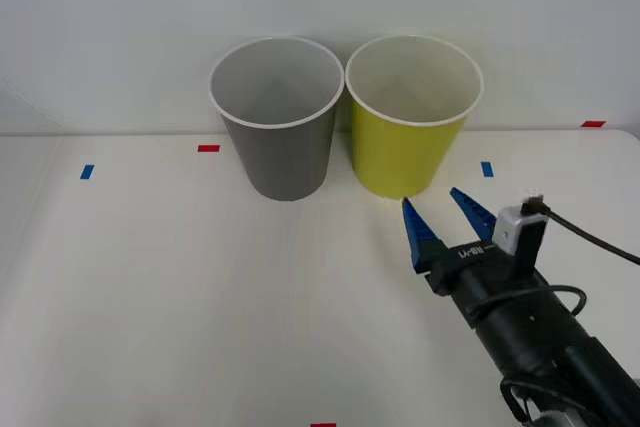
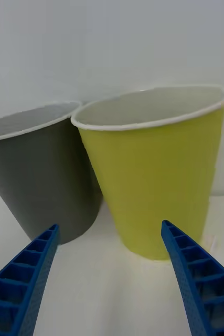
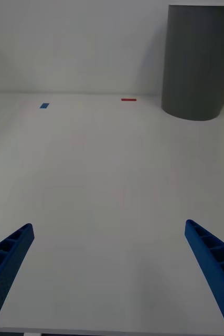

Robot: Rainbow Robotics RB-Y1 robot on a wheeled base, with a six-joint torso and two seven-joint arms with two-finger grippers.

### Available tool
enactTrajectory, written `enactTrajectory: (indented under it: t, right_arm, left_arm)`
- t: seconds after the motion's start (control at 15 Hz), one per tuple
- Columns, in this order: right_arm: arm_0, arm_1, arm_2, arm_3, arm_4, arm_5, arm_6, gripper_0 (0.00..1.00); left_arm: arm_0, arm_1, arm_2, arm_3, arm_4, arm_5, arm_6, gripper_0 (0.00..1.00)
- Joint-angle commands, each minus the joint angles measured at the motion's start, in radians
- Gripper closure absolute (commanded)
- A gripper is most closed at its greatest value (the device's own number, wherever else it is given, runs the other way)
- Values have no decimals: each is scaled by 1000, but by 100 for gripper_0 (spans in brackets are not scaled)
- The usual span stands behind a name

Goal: Put cans in the gray bin and PET bottles in the light green bin.

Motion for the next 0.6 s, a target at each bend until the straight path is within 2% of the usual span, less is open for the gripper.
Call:
enactTrajectory:
  t: [0.07, 0.2, 0.4, 0.6]
  right_arm:
    - [116, 12, -6, 0, 9, -91, 8, 35]
    - [180, 2, -8, 5, 25, -145, 9, 35]
    - [222, 19, -8, 125, 59, -327, 3, 35]
    - [305, 38, -15, 169, 82, -441, -9, 35]
  left_arm:
    - [0, 0, 0, 0, 0, 0, 0, 0]
    - [0, 0, 0, 0, 0, 0, 0, 0]
    - [0, 0, 0, 0, 0, 0, 0, 0]
    - [0, 0, 0, 0, 0, 0, 0, 0]
